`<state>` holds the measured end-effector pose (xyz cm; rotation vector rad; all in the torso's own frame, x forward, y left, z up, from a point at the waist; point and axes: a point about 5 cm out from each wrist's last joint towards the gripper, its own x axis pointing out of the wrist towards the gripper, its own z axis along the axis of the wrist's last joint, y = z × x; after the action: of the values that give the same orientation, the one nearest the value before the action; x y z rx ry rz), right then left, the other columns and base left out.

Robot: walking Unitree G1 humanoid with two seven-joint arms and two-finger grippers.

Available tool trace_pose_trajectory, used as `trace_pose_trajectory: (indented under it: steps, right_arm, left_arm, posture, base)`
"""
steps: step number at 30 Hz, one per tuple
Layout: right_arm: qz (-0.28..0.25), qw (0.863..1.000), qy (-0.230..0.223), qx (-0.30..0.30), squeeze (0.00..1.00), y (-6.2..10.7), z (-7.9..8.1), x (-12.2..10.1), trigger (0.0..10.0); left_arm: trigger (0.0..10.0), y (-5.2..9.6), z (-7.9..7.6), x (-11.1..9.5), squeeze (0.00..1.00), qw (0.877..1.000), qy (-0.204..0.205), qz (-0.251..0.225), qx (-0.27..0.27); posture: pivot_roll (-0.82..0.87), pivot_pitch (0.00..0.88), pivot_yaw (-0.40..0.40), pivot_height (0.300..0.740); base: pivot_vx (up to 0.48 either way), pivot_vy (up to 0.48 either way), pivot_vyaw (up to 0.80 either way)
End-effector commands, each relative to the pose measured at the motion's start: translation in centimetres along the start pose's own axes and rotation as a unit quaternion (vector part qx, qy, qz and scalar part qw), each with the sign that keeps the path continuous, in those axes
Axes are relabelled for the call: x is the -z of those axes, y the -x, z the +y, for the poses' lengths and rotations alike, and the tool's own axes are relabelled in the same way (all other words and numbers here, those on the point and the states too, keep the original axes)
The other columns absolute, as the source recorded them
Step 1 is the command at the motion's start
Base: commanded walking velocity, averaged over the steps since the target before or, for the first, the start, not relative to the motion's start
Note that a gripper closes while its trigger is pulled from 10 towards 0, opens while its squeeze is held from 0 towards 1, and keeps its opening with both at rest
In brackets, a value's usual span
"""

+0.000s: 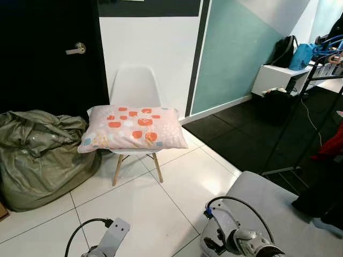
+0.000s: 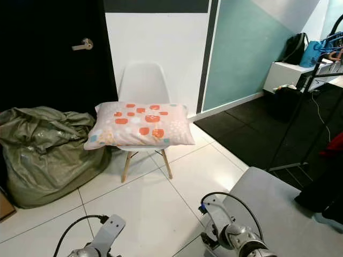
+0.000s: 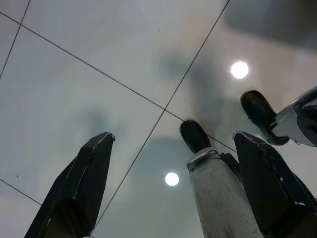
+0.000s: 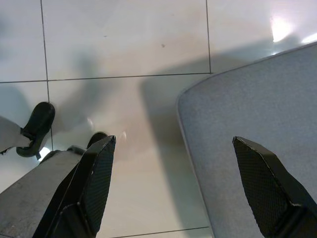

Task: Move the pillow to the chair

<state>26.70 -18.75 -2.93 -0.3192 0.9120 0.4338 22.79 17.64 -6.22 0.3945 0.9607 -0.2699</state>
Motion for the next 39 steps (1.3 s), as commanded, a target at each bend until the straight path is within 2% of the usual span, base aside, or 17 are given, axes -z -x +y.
trace_pose_trajectory:
  steps: [1,8,17,32,39]
  right_arm:
    - [0.005,1.000,0.003,0.003,0.00,0.0,-0.1,0.0,10.0]
    - [0.007,1.000,0.005,0.004,0.00,0.0,-0.1,0.0,10.0]
    - [0.048,0.998,0.024,0.012,0.00,0.0,-0.1,0.7,10.0]
    - [0.059,0.997,0.038,0.015,0.00,0.0,-0.1,0.7,10.0]
    - [0.071,0.996,0.048,0.017,0.00,0.1,-0.3,1.1,10.0]
  left_arm:
    - [10.0,0.0,0.3,0.2,0.00,1.000,0.003,0.005,-0.007]
    - [10.0,0.0,0.3,0.2,0.00,1.000,0.003,0.005,-0.007]
    - [10.0,0.1,0.1,0.7,0.00,1.000,-0.005,0.021,0.007]
    - [10.0,0.1,0.2,0.8,0.00,1.000,-0.007,0.024,0.012]
    - [10.0,0.1,-0.2,1.0,0.00,0.999,-0.003,0.027,0.018]
  posture:
    - [-0.13,0.000,-0.092,0.740]
    - [-0.13,0.000,-0.093,0.740]
    - [-0.12,0.000,-0.082,0.740]
    - [-0.13,0.000,-0.069,0.740]
    - [-0.13,0.000,-0.076,0.740]
  base:
    - [0.000,0.000,0.00]
    - [0.000,0.000,0.00]
    - [0.000,0.000,0.00]
    - [0.000,0.000,0.00]
    - [0.000,0.000,0.00]
